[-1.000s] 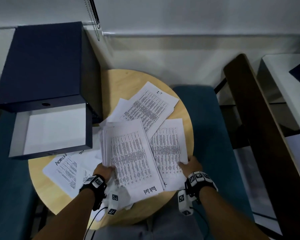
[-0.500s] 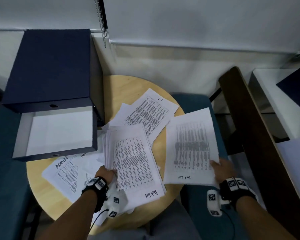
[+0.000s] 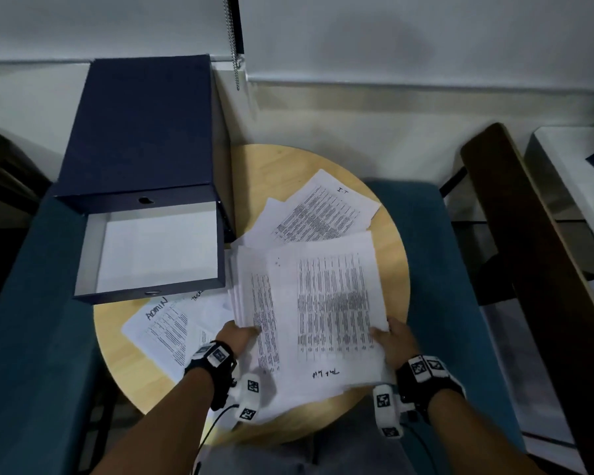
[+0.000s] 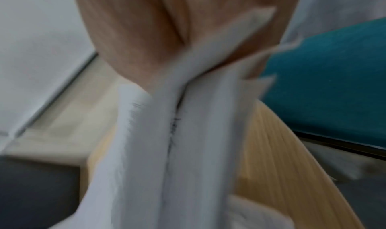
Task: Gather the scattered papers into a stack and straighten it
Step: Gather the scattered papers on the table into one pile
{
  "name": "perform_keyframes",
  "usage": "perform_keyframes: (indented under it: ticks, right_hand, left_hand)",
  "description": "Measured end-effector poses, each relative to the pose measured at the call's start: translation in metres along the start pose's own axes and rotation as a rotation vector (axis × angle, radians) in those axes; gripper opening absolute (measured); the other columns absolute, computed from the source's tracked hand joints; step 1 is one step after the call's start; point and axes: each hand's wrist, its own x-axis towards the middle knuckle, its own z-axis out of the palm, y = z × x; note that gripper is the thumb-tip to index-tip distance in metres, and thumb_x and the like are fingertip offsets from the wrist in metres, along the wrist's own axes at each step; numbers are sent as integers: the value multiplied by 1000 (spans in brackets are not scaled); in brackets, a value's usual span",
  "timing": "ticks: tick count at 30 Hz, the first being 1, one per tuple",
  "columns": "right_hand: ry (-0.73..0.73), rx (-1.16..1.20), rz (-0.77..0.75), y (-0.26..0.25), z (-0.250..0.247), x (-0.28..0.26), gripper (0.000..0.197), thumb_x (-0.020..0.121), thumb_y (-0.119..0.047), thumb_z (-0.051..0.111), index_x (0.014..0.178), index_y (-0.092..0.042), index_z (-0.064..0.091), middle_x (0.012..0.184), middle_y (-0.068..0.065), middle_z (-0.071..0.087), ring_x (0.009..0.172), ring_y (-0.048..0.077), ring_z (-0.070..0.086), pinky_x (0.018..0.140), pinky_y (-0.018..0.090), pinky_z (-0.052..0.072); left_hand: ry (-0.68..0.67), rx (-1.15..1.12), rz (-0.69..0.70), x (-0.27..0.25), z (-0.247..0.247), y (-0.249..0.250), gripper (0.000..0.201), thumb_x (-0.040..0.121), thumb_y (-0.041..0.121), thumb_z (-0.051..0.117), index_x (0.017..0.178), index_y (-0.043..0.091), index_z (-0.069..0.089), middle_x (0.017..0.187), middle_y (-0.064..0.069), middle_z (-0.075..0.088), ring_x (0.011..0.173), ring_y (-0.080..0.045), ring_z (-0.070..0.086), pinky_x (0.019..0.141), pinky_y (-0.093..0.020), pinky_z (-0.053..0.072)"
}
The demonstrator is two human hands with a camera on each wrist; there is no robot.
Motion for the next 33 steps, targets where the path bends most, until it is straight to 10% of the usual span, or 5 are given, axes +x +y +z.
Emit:
perform_keyframes:
  ticks: [10,19,22,26,33]
  right_hand:
    - [-26,-348,-38,11,39,14,26,93,-15,59,119,-14,61,114,1,66,99,19,61,82,24,43]
    - [-257,-509,-79,-1,72,11,40,91,-21,61,131,-16,58,123,2,65,103,17,62,83,24,47]
    - [-312,-654,-86,0,77,20,53,87,-40,60,133,-14,54,131,5,62,116,23,60,96,32,48]
    - [-247,-659,-104,-18,71,31,17,88,-36,60,82,-22,53,82,-2,60,73,14,57,67,27,46]
    - [-85,-455,-67,-71,39,82,17,91,-25,55,102,-17,67,104,10,71,95,30,68,83,39,57]
  left_hand:
    - [-50,-68,41,-16,-1,4,59,73,62,72,94,7,63,75,-7,68,64,-21,63,57,-26,49]
    - [-33,-30,17,6,10,-4,114,42,81,76,122,3,57,111,-16,70,93,-32,69,69,-34,56]
    - [-3,3,23,3,9,1,87,69,64,73,120,-3,50,109,-18,67,90,-31,67,73,-35,57]
    - [70,22,1,-1,9,11,43,89,36,67,109,4,47,109,-11,62,94,-30,61,72,-31,50]
    - [75,23,-44,7,9,15,41,88,36,66,112,5,52,105,-9,64,87,-27,61,76,-32,52]
